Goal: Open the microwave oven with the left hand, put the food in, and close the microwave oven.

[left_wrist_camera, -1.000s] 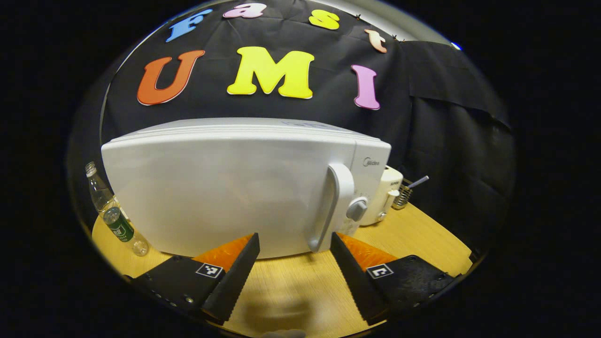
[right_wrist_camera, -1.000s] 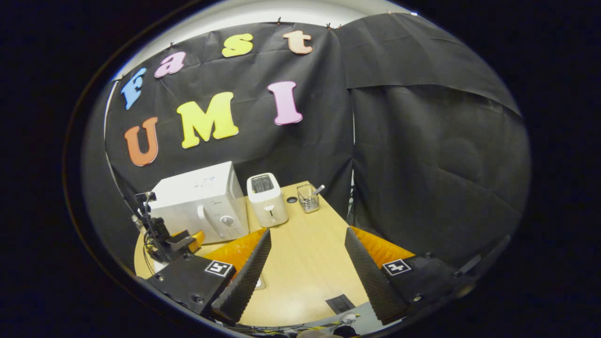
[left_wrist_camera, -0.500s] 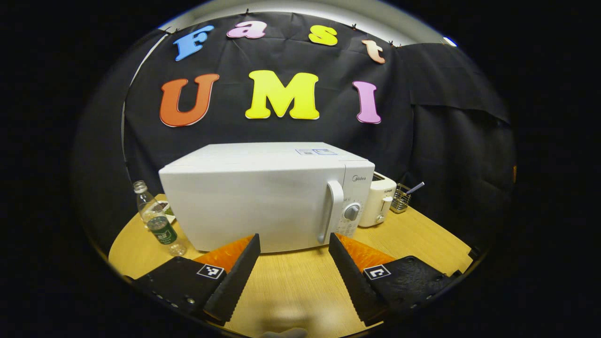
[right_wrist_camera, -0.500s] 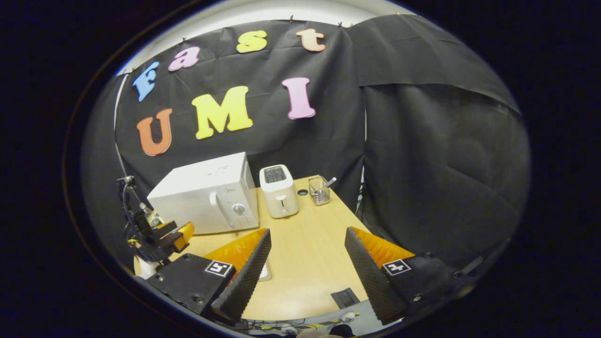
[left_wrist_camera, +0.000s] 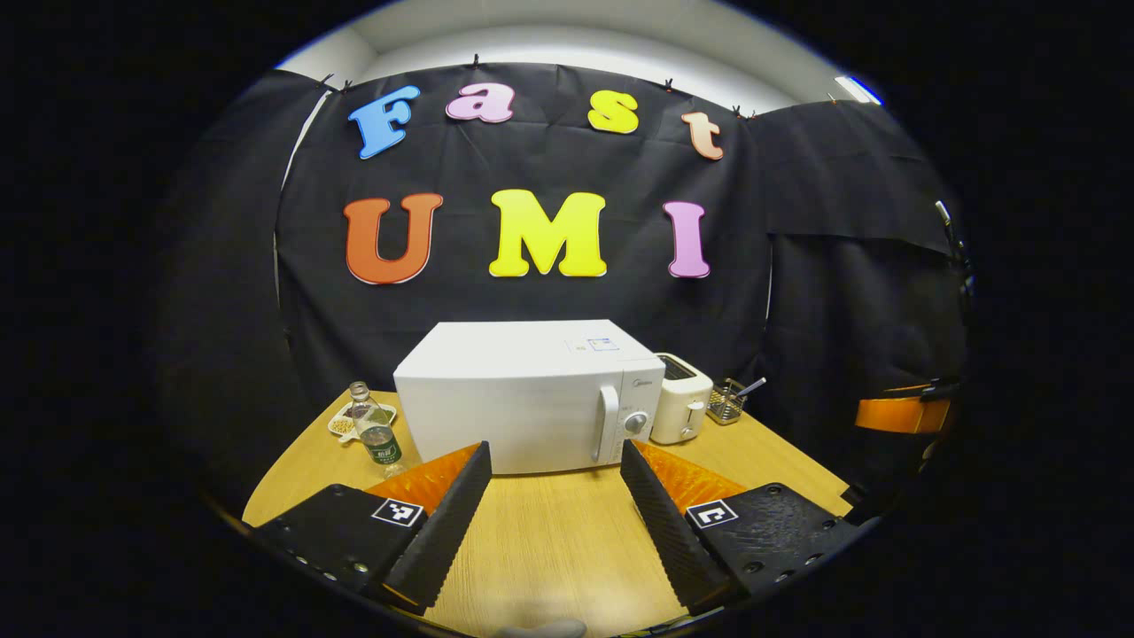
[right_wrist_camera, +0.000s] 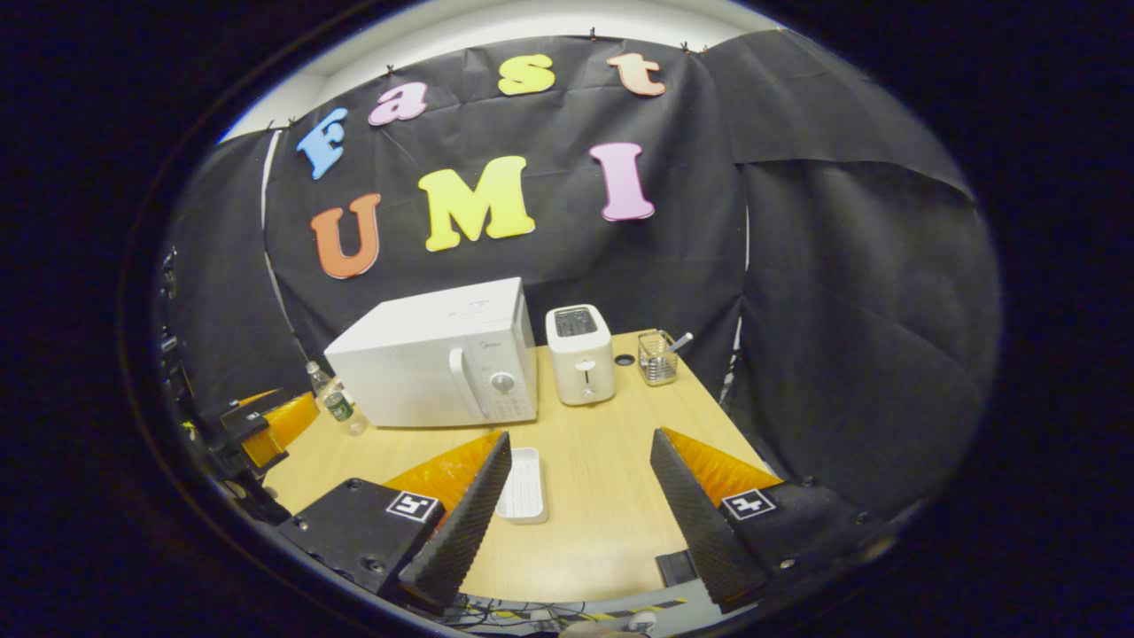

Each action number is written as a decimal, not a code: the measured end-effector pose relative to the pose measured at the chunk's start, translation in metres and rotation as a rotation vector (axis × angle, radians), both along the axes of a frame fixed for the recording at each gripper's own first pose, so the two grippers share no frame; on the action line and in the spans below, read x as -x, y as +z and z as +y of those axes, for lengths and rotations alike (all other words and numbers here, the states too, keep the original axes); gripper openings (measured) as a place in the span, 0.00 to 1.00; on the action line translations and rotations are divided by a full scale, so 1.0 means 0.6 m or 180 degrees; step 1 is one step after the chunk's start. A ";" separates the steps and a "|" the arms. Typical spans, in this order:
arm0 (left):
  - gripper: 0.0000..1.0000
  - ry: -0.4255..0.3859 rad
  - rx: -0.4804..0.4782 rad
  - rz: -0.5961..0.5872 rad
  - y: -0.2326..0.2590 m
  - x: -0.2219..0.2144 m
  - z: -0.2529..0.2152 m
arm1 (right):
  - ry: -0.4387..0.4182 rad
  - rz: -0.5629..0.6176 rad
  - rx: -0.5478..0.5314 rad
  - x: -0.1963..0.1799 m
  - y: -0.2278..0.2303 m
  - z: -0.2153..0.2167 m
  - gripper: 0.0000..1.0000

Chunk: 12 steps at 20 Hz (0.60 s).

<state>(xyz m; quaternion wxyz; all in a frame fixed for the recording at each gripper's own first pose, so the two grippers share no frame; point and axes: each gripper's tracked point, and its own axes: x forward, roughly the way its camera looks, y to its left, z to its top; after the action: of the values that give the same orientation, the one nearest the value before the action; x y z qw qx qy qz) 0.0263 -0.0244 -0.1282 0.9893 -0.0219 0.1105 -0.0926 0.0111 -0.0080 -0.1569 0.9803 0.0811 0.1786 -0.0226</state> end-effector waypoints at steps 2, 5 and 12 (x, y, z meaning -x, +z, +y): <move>0.92 0.0102 0.0015 -0.0101 0.045 0.025 -0.001 | 0.0143 -0.0136 -0.0021 -0.008 0.026 0.006 1.00; 0.92 0.0228 -0.0026 -0.0256 0.107 0.060 -0.007 | 0.0325 -0.0359 0.0027 -0.012 0.071 0.004 1.00; 0.92 0.0609 -0.0130 -0.0568 0.224 0.119 -0.012 | 0.0514 -0.0792 0.0238 0.001 0.185 -0.044 1.00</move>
<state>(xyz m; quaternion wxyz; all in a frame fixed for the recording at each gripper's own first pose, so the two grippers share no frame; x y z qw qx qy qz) -0.0454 -0.0315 0.0060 0.9998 -0.0040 0.0213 0.0028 0.0106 -0.0347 -0.0457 0.9958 0.0321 0.0607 0.0599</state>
